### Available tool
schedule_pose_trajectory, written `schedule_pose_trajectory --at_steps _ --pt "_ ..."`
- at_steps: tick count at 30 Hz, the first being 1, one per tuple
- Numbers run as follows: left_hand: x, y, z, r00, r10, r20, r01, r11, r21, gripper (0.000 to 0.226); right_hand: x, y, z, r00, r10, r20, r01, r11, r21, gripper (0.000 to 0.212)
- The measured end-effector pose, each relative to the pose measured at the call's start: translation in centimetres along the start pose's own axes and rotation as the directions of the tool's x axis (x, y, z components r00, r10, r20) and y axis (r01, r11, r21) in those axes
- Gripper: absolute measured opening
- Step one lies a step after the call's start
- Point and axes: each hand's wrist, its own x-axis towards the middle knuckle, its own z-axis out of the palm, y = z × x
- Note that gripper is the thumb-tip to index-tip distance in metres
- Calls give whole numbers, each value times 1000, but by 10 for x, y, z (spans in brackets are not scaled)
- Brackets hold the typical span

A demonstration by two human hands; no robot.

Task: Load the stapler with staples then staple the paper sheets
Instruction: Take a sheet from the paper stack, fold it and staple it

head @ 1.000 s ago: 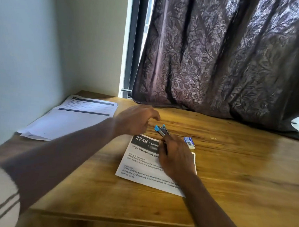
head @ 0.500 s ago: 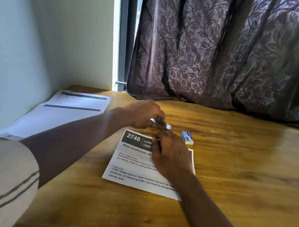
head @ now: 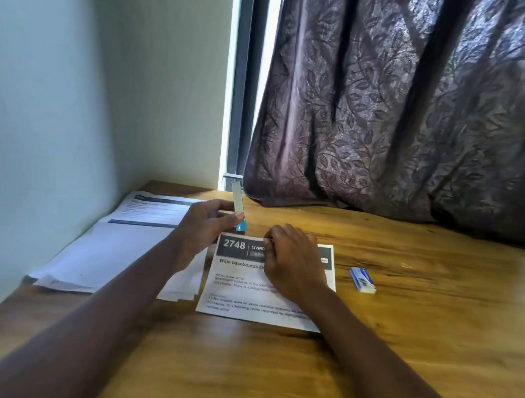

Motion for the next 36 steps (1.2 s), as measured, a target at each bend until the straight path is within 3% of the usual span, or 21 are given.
schedule_pose_trajectory --at_steps 4,6,18,24,27,36 --pt "2 -10 -10 992 -122 -22 114 967 -229 22 2 -5 21 996 7 -92 -7 1000 -8 28" --pt "4 -11 -11 986 -167 -4 160 952 -262 26 3 -3 24 992 9 -127 -6 1000 22 30" --pt "13 -14 -17 975 -210 75 222 950 -219 23 10 3 23 986 -47 -162 55 997 48 33" --pt "13 -14 -13 981 -196 -7 183 927 -327 32 9 1 19 986 -102 -130 94 993 -68 39" --pt "12 -12 -10 988 -156 -17 145 948 -284 26 8 -1 16 979 -124 -162 112 990 -80 40" --pt "12 -17 -3 984 -176 35 179 971 -159 51 8 1 14 979 -154 -136 153 988 -12 25"
